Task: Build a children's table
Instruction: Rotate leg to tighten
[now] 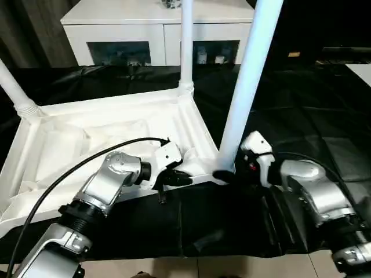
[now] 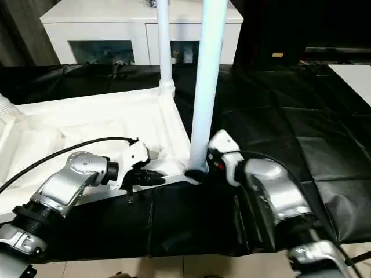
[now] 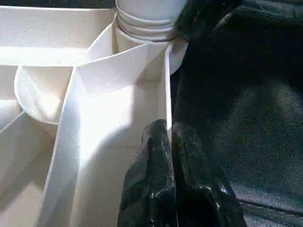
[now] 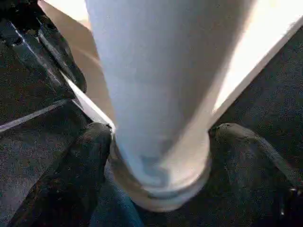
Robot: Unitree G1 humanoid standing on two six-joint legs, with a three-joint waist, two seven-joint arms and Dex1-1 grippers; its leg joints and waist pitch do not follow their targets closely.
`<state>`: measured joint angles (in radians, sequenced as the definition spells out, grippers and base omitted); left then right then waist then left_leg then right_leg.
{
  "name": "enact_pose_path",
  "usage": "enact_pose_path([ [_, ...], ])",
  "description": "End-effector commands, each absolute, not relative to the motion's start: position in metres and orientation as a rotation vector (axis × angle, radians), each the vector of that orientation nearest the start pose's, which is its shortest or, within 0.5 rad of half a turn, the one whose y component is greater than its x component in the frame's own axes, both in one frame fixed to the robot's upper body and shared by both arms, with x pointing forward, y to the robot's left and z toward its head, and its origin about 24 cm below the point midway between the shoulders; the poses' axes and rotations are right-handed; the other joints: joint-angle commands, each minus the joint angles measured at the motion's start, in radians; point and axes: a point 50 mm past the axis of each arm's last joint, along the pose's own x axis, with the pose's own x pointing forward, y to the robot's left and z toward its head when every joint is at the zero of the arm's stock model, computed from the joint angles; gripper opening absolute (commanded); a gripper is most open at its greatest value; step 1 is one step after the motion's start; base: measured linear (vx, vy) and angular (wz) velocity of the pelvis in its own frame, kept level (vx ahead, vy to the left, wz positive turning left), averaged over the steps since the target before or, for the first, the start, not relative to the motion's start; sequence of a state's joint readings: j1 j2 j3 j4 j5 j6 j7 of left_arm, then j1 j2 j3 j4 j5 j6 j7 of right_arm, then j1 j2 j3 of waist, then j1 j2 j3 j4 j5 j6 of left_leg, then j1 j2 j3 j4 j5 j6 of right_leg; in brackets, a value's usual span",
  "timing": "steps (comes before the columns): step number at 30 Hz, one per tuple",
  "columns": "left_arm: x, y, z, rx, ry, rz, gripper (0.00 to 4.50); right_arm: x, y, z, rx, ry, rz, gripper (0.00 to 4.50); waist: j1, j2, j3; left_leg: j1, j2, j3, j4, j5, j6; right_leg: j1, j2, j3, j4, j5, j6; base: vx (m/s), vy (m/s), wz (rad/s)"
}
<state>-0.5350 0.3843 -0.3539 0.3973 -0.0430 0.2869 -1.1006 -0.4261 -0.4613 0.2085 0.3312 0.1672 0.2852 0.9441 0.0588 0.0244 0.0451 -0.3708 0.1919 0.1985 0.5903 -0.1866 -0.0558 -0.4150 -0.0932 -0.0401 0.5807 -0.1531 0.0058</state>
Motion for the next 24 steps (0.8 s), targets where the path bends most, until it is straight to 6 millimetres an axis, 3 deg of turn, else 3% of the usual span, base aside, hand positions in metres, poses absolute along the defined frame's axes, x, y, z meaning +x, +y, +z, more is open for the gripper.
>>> enact_pose_path([
  [1,0.307,0.119,0.057,0.386,0.481,-1.294,0.00,0.303,-0.162,0.059,-0.240,0.399,1.033,3.78,0.000,-0.006,-0.065,0.015,0.030,-0.012,-0.071,-0.226,0.034,0.050,-0.038,0.025,-0.051,-0.192,-0.242,0.000,0.000,0.00],
  [7,0.307,0.119,0.056,0.385,0.477,-1.289,0.00,0.305,-0.164,0.059,-0.221,0.399,1.014,3.78,0.001,-0.010,-0.065,0.014,0.030,-0.011,-0.069,-0.217,0.041,0.051,-0.038,0.025,-0.050,-0.193,-0.246,0.000,0.000,0.00],
  [18,0.309,0.121,0.058,0.385,0.475,-1.281,0.00,0.304,-0.159,0.054,-0.186,0.413,1.040,2.81,0.003,-0.009,-0.066,0.013,0.030,-0.012,-0.068,-0.208,0.043,0.051,-0.038,0.024,-0.047,-0.182,-0.250,0.000,0.000,0.00],
  [24,0.309,0.121,0.055,0.375,0.469,-1.257,0.00,0.309,-0.153,0.047,-0.150,0.383,0.937,2.69,-0.005,-0.010,-0.061,0.014,0.028,-0.014,-0.073,-0.259,0.020,0.047,-0.039,0.024,-0.056,-0.275,-0.226,0.000,0.000,0.00],
])
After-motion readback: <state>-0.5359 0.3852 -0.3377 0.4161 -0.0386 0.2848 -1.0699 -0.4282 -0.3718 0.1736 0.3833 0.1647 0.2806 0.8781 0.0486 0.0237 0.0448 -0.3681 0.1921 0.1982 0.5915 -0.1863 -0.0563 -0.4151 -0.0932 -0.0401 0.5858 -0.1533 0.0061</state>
